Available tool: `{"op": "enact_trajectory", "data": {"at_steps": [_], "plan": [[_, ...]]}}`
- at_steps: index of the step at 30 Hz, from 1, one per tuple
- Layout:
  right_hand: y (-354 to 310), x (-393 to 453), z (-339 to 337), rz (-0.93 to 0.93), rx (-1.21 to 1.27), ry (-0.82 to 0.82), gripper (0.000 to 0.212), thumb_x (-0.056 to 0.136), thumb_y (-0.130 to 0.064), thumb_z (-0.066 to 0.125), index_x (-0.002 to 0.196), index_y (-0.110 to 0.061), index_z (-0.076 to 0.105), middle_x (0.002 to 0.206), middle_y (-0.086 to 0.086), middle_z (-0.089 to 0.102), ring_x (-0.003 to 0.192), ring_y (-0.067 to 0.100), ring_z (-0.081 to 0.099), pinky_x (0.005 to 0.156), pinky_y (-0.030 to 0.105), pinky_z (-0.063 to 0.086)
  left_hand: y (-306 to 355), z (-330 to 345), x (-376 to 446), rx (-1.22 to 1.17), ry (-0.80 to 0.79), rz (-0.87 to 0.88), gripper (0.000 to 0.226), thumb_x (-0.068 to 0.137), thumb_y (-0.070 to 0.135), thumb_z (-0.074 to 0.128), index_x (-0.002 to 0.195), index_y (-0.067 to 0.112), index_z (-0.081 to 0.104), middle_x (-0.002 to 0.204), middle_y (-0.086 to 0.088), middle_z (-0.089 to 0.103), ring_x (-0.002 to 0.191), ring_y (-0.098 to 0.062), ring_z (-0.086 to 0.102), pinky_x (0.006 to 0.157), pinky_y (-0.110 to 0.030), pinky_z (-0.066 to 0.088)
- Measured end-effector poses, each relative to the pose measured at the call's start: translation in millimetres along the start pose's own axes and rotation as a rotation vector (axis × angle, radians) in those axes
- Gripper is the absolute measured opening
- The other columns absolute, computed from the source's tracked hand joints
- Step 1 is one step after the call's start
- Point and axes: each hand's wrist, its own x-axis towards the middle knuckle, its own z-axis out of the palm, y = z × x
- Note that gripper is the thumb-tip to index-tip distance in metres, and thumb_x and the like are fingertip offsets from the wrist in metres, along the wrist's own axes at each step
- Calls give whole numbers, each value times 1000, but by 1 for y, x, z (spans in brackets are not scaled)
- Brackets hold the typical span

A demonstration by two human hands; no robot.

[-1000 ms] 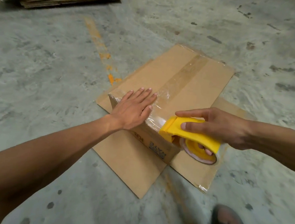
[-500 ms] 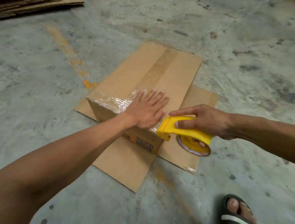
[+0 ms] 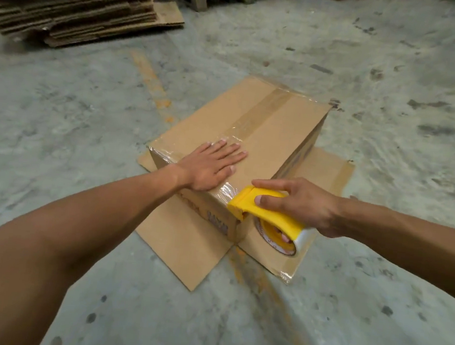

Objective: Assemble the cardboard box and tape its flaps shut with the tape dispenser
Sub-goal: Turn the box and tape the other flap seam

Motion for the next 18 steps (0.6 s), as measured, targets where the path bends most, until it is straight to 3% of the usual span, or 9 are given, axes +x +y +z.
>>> {"op": "enact_trajectory", "data": {"at_steps": [3, 7, 14, 16, 18], "plan": [[6, -9, -2, -27, -9, 23, 43, 91, -27, 68, 133, -32, 59, 116, 7, 70, 70, 12, 66, 59, 17, 56, -1, 1, 2, 13, 18, -6, 52, 103, 46, 12, 153, 41, -1, 163, 13, -6, 150, -16, -7, 120, -40, 0], [8, -24, -12, 11, 94, -61, 41, 92, -21, 67, 131, -29, 59, 83, 14, 70, 40, 20, 55, 45, 25, 51, -4, 6, 0, 2, 33, 7, 52, 103, 48, 11, 153, 43, -2, 162, 15, -6, 150, -14, -8, 121, -39, -1], [15, -30, -17, 68, 122, -84, 38, 90, -20, 69, 126, -30, 63, 72, 9, 72, 37, 24, 53, 45, 31, 52, -4, 9, 0, 7, 67, -2, 52, 102, 49, 10, 152, 44, -2, 162, 15, -4, 150, -14, -8, 121, -40, 1], [20, -16, -15, 152, 206, -63, 32, 91, -20, 68, 122, -28, 64, 67, 8, 70, 34, 21, 52, 39, 27, 51, -2, 10, 0, 17, 78, 1, 52, 102, 50, 9, 152, 45, -3, 162, 16, -4, 150, -13, -8, 121, -40, 1], [29, 1, -19, 357, 313, -82, 22, 93, -25, 65, 113, -17, 67, 60, 9, 61, 33, 16, 49, 37, 23, 47, -1, 7, -1, 18, 71, -4, 51, 102, 49, 10, 152, 45, -2, 162, 15, -4, 150, -14, -7, 121, -40, 1]]}}
